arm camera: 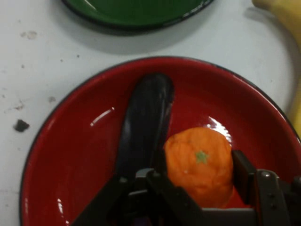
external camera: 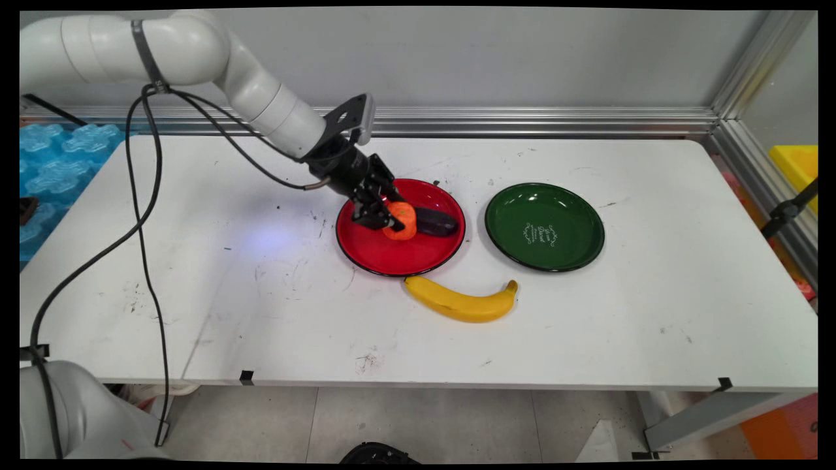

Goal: Place the picked object on the red plate

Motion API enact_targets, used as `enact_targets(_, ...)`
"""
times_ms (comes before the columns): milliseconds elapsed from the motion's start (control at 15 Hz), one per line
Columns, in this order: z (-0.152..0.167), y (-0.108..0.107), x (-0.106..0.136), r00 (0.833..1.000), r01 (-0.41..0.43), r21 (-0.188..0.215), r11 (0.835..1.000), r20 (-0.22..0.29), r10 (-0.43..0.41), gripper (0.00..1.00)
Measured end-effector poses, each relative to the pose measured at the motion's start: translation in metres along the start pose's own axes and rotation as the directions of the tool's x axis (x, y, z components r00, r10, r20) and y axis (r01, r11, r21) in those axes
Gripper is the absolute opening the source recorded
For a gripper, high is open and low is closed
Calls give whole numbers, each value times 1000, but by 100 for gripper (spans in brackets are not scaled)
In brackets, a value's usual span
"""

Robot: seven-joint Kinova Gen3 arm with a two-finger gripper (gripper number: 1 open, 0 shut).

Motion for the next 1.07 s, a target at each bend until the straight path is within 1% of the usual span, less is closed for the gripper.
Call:
enact_targets(333, 8, 6, -16, 1000, 8, -14, 1000, -1, -8, 0)
enact_targets(733, 21, 11, -23, 1000, 17, -18, 1000, -12, -17, 0)
enact_targets(800, 23, 11, -24, 1000, 18, -18, 1000, -14, -18, 100)
enact_targets(1067, 27, 11, -23, 1000, 20, -13, 1000, -22, -20, 100)
